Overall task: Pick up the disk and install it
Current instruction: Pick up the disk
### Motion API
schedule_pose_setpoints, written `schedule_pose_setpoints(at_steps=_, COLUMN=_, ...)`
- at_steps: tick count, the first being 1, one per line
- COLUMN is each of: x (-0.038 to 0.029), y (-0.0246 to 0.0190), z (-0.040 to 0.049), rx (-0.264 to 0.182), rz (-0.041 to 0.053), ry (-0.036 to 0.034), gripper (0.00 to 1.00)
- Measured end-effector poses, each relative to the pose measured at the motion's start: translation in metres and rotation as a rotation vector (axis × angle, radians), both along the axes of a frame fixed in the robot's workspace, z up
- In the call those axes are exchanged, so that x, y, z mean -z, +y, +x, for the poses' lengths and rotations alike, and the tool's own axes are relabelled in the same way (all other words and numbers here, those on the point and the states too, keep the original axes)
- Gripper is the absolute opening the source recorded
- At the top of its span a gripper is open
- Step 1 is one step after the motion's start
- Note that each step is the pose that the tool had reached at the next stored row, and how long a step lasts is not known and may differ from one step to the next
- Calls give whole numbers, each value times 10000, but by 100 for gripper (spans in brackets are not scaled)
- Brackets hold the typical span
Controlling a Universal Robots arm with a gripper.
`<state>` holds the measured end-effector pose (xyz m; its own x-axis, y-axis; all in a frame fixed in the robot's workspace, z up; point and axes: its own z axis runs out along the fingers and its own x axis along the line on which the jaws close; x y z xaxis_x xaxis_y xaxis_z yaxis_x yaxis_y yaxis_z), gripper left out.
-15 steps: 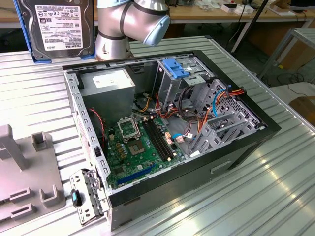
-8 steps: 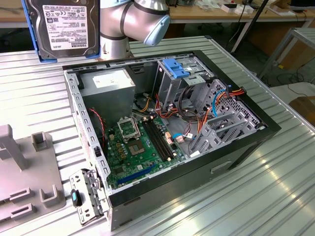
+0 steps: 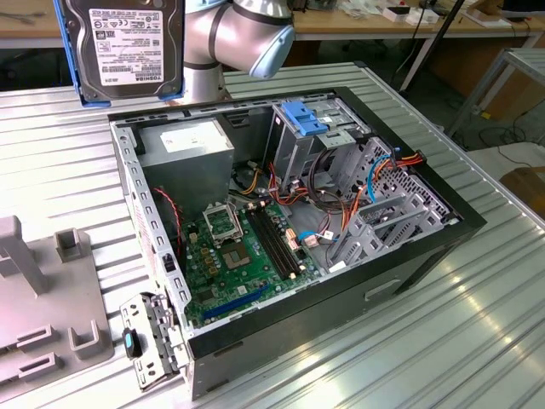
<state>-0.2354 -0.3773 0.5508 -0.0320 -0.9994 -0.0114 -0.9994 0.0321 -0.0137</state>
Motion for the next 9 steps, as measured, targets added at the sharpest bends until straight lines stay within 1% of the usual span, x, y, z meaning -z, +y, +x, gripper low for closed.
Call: schedule_pose_setpoints(at_steps=9, x=0, y=0, z=110, rx=0, rz=0, ry=0, gripper=37)
